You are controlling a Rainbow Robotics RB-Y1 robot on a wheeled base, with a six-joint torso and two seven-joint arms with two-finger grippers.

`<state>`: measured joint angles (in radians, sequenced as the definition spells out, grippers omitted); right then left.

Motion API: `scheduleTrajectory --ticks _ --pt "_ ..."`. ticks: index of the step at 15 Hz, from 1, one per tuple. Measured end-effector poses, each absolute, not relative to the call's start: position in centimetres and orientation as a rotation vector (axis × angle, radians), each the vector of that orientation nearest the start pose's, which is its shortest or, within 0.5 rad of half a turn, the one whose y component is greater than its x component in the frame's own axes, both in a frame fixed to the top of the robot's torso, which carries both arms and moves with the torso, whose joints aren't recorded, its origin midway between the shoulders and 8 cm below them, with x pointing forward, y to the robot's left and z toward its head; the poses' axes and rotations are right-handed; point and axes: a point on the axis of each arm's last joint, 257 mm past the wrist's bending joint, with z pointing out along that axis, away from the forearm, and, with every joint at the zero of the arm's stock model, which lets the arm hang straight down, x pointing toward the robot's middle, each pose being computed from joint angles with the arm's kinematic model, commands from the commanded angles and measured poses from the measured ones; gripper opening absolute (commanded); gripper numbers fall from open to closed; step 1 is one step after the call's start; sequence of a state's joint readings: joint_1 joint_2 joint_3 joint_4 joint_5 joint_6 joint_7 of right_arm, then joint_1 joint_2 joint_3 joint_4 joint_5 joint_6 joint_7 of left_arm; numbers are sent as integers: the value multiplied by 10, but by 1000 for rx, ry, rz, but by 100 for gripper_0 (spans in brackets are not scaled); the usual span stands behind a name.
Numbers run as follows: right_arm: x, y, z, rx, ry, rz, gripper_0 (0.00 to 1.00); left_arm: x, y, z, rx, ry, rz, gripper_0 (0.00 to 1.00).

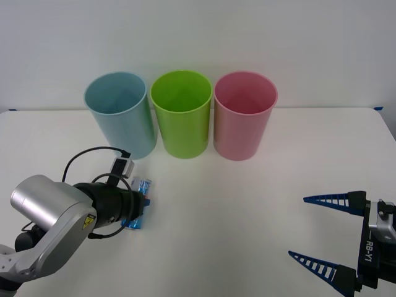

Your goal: Put cans in the blue bin and PET bottles in the pink bin and trash in the green bin.

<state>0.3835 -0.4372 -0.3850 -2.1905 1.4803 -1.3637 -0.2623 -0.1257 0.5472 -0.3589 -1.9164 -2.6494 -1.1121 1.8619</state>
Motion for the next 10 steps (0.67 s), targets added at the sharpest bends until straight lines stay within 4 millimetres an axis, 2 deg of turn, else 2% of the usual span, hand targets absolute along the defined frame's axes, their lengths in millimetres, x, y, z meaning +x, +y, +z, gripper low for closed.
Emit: scheduleTrajectory --ticks 3,8,10 --pt "292 -194 -185 -1158 1608 529 100 429 179 -315 414 2376 -273 0" --pt "292 -194 -185 -1158 1608 529 100 410 152 -288 568 2197 -458 4" --pt "292 -194 -185 -1158 1608 529 100 403 149 -276 626 2135 -474 4"
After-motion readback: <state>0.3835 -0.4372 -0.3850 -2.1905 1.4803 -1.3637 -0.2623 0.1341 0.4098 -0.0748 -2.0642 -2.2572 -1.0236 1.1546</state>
